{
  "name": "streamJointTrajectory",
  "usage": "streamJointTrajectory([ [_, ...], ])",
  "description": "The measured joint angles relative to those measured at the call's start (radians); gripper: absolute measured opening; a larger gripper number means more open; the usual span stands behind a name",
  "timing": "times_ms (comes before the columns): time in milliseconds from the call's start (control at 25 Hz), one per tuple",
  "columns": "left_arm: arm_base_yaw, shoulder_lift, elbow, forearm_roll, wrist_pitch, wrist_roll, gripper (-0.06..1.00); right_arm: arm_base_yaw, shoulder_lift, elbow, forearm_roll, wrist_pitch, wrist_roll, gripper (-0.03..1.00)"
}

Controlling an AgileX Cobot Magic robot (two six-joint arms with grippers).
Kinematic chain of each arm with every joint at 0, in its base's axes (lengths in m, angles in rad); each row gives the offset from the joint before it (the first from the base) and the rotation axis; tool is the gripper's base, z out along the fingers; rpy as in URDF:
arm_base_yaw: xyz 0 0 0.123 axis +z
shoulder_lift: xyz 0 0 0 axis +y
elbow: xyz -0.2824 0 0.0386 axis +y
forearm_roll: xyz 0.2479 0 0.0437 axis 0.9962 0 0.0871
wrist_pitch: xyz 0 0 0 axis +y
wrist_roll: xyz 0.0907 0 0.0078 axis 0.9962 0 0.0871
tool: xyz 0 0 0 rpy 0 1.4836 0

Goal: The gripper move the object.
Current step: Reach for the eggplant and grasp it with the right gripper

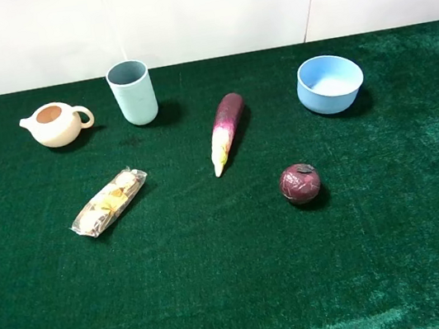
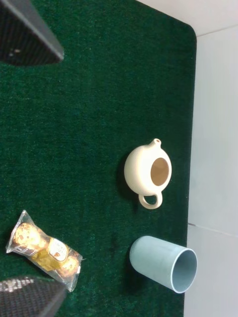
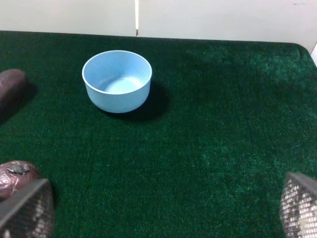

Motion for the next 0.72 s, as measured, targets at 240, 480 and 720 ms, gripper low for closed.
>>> streamJointTrajectory([
  [240,0.0,0.0,0.0,0.0,0.0,0.0,0.84,0.0,0.0,0.0,0.0,0.0,0.0,0.69],
  [480,0.0,0.0,0.0,0.0,0.0,0.0,0.84,0.0,0.0,0.0,0.0,0.0,0.0,0.69],
  [720,0.0,0.0,0.0,0.0,0.0,0.0,0.84,0.0,0.0,0.0,0.0,0.0,0.0,0.69],
])
